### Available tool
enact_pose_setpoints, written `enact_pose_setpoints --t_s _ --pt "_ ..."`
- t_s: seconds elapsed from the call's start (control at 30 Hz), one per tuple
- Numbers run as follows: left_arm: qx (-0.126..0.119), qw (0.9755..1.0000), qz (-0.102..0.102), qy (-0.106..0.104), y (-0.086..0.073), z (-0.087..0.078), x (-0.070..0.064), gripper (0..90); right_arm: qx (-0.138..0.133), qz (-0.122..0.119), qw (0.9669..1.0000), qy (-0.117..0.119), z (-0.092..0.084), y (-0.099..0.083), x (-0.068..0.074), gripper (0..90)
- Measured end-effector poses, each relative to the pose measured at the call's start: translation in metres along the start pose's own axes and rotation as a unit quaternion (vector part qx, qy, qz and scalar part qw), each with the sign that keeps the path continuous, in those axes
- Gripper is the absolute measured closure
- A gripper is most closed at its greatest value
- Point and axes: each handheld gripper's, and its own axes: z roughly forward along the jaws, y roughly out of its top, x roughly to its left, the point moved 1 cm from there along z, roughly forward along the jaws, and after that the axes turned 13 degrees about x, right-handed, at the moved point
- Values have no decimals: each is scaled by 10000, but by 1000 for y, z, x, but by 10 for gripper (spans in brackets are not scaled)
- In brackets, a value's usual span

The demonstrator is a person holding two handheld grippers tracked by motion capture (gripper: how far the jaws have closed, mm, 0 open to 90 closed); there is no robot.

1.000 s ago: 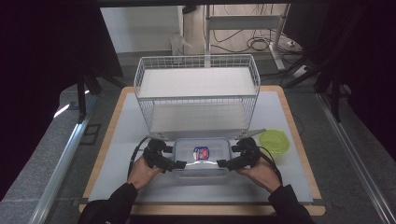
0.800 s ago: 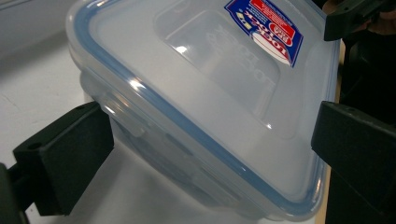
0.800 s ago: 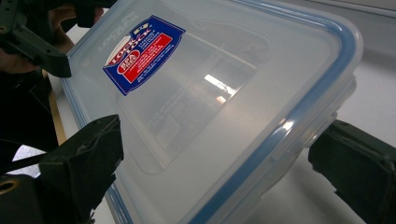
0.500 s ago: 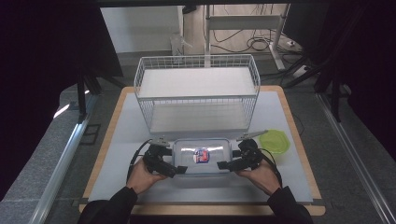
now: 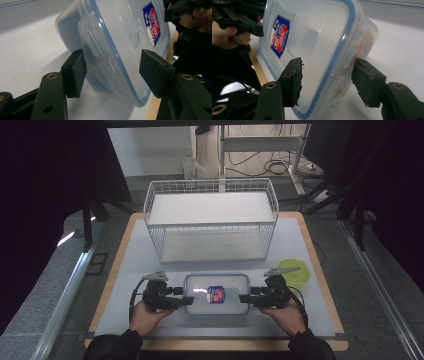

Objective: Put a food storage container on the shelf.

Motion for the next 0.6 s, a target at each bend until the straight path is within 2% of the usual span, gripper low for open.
enact_pose_setpoints --t_s 0.07,0.1,0.27,0.33,0.4,0.5,0.53,0.57,0.6 --pt "-20 10000 -13 -43 -1 -1 1 410 -43 86 9999 109 -1 -1 -3 463" --pt "-30 10000 -29 -85 -1 -2 2 428 -83 165 9995 237 -2 -1 -6 474" --pt "-78 9998 -108 -149 -3 -2 3 435 -104 216 9993 299 0 -1 -8 461" --pt "-89 9998 -93 -148 -3 -2 3 436 52 300 9987 421 1 -3 -10 452" --pt "-90 9998 -117 -150 -3 -2 3 435 26 375 9979 523 2 -4 -12 458" --pt "-130 9994 -250 -217 -3 -2 4 445 35 425 9979 493 1 -3 -11 478" --pt "-149 9993 -270 -229 -3 -2 4 452 25 476 9976 511 1 -3 -11 485" --pt "-177 9991 -303 -240 -3 -2 5 460 0 625 9962 603 0 -4 -13 505" --pt "-217 9988 -344 -258 -3 -2 5 460 0 625 9962 603 0 -4 -13 505"
